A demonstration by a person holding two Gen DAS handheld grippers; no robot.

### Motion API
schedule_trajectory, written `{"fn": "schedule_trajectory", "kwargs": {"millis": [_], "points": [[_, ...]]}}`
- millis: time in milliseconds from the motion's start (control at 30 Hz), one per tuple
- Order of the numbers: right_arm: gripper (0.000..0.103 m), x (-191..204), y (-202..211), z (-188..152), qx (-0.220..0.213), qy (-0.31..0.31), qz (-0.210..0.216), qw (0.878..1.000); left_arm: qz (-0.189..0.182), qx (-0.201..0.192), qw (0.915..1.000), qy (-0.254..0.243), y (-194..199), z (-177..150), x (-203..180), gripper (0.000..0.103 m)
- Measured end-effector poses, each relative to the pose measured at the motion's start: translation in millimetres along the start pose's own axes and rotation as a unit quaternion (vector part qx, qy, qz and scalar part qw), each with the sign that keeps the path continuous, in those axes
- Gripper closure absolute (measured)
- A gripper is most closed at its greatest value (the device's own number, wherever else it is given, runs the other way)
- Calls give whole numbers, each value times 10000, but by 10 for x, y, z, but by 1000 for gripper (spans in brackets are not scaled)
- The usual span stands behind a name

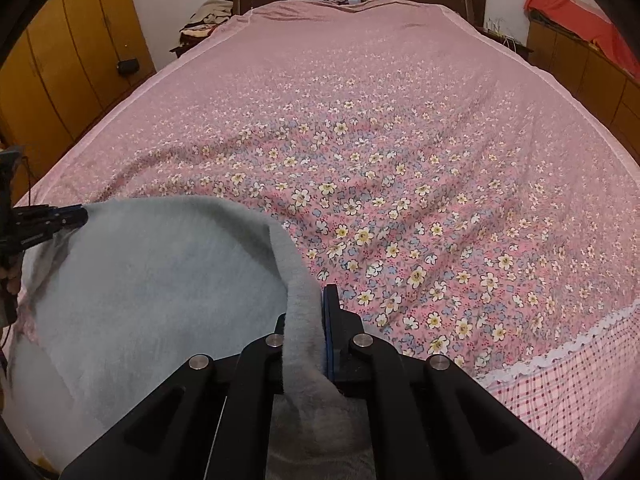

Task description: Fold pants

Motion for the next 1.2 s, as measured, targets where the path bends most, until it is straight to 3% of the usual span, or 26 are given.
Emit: {"fn": "schedule_trajectory", "kwargs": {"millis": [467,1200], "points": [[97,115,427,-61,-264,-45,76,9996,-147,-542,9984,8,958,-275,-184,99],[97,466,1000,-409,-505,109,200,9985,-160,-908,9953,286,1703,-996,-372,99]]}}
Point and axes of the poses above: each gripper's, at about its wrist camera, not at the fingertips, and y roughly against the way its jaws point, x to its left, z to its top, the point moved 4 cm from there along -y, roughly the way its jaws point, and after that the axes turned 12 degrees about y, right-handed, at the moved point
